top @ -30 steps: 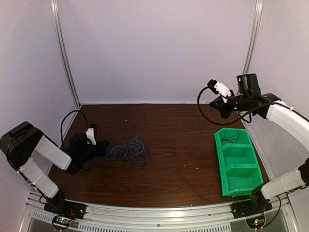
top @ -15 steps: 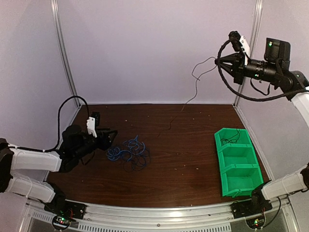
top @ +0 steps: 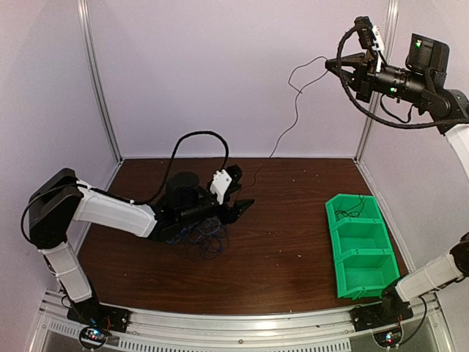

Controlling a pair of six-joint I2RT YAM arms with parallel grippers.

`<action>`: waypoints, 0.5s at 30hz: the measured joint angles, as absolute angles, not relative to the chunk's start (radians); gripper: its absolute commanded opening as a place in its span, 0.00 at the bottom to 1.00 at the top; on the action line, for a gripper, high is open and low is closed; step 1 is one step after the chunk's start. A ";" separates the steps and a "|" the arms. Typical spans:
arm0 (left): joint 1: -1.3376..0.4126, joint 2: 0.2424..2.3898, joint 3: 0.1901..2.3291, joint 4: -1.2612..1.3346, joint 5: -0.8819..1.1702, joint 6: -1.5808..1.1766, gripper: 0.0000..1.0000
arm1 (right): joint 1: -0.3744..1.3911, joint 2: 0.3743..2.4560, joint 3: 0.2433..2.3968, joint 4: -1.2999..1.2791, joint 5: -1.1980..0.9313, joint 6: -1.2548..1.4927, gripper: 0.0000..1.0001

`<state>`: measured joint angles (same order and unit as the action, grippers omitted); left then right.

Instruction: Untangle the cables

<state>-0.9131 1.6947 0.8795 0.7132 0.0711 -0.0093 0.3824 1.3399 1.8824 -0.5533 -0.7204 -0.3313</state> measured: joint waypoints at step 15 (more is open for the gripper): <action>-0.913 1.914 1.021 0.712 -0.030 0.124 0.00 | 0.381 1.278 1.867 -0.556 -0.699 -0.327 0.00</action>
<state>-0.9127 1.9144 1.0214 0.7116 -0.0296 0.1242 0.3805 1.2778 1.8668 -0.5564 -0.6991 -0.3275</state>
